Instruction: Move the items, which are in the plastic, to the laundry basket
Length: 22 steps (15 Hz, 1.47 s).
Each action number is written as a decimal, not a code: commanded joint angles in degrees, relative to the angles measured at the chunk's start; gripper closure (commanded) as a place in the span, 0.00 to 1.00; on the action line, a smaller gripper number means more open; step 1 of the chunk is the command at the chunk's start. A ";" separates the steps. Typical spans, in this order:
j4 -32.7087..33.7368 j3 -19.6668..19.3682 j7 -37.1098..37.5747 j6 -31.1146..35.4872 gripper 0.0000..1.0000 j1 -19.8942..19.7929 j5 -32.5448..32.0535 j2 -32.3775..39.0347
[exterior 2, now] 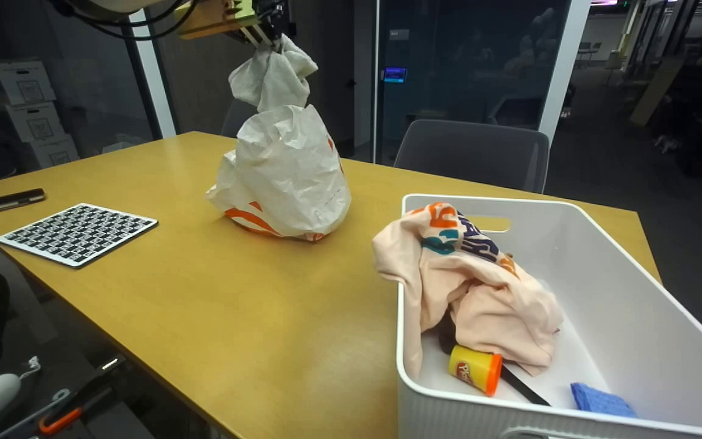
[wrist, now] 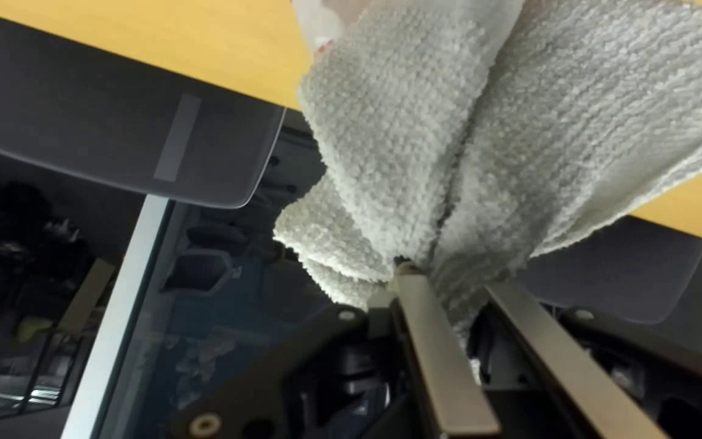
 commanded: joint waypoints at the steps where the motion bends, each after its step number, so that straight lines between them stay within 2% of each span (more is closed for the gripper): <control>1: -4.18 1.12 13.91 5.57 0.96 -6.32 -12.30 -7.34; 4: -4.99 4.96 25.48 7.64 0.96 -15.70 -21.65 -11.85; 7: -6.02 10.98 36.29 8.73 0.96 -28.51 -29.64 -16.46; 13: -10.67 21.95 56.94 8.42 0.96 -53.51 -41.19 -24.50; 17: -14.13 34.09 70.63 6.32 0.96 -70.53 -45.74 -28.86; 22: -17.40 50.54 80.90 4.67 0.96 -86.26 -46.24 -30.45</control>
